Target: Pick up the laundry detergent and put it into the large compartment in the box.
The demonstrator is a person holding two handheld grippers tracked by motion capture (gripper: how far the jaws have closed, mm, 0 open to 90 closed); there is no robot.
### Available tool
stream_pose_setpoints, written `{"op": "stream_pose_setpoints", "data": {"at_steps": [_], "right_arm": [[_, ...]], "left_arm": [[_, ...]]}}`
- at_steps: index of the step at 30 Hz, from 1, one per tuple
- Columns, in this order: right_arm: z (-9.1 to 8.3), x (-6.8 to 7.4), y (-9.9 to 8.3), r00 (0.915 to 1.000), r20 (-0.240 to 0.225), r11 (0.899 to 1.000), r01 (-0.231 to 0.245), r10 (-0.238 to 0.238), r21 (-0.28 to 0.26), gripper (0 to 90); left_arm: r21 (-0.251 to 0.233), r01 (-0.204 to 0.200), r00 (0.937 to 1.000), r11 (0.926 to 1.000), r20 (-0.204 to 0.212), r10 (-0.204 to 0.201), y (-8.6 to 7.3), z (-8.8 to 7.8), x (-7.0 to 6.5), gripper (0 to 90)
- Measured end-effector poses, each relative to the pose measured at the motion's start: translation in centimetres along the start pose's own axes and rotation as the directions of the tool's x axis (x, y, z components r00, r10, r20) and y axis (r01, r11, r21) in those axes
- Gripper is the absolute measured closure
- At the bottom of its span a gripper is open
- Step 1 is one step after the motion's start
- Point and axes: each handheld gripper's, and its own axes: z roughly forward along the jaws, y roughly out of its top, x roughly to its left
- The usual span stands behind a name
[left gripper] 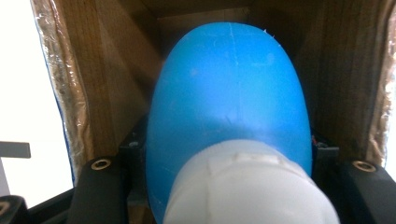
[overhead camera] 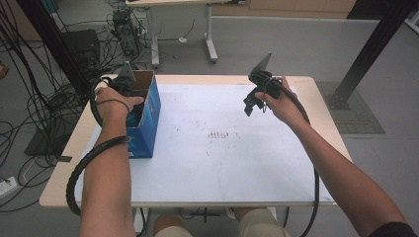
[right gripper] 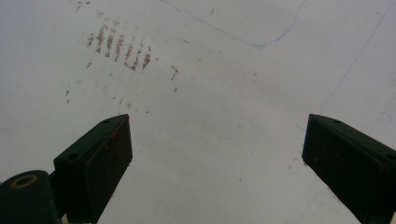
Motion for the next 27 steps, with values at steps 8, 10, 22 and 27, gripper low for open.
{"op": "stream_pose_setpoints", "data": {"at_steps": [8,10,22,27], "right_arm": [[-0.08,-0.16,-0.04,1.0,-0.002,1.0,-0.002,0.002,-0.002,8.6],[-0.08,-0.16,-0.02,1.0,-0.001,1.0,-0.004,0.004,0.0,8.6],[-0.14,-0.19,-0.13,1.0,-0.001,1.0,-0.007,0.007,-0.004,8.6],[-0.13,-0.23,-0.07,1.0,-0.001,1.0,-0.005,0.005,-0.002,8.6]], "left_arm": [[0.003,-0.002,1.0,1.0,-0.004,0.002,0.14,0.01,-0.18,37.5],[0.003,-0.002,1.0,1.0,-0.004,0.002,0.12,0.01,-0.19,37.5],[0.001,-0.003,1.0,1.0,-0.004,0.003,0.06,0.01,-0.19,37.4],[0.0,0.001,1.0,1.0,-0.003,-0.001,0.05,0.03,-0.18,37.4]]}}
